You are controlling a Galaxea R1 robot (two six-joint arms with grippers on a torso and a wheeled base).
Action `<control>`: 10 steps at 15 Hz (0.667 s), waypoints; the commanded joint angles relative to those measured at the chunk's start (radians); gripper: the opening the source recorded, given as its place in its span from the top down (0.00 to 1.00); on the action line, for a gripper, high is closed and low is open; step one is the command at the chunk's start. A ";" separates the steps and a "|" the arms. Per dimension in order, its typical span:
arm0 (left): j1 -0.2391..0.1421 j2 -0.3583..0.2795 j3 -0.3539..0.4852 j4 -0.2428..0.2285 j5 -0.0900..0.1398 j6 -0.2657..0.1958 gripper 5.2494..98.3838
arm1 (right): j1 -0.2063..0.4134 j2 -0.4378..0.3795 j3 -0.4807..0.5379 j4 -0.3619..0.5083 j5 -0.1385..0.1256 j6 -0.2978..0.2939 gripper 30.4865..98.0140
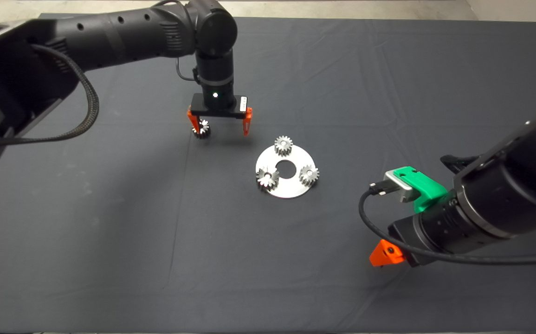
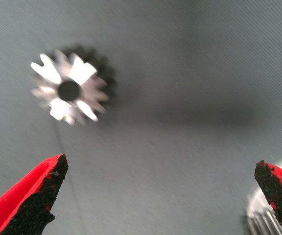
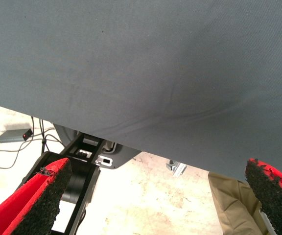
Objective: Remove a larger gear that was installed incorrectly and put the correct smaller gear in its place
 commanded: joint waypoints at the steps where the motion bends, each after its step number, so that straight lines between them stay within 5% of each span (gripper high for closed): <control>1: -0.015 0.002 -0.052 0.020 0.061 0.052 0.00 | 0.005 0.009 0.007 -0.004 -0.082 0.005 0.06; 5: -0.012 -0.002 -0.074 0.034 0.065 0.057 0.00 | 0.001 0.008 0.014 -0.004 -0.082 0.005 0.06; 10: 0.008 0.001 -0.160 0.043 0.062 0.131 0.00 | -0.010 0.014 0.017 -0.004 -0.082 0.005 0.06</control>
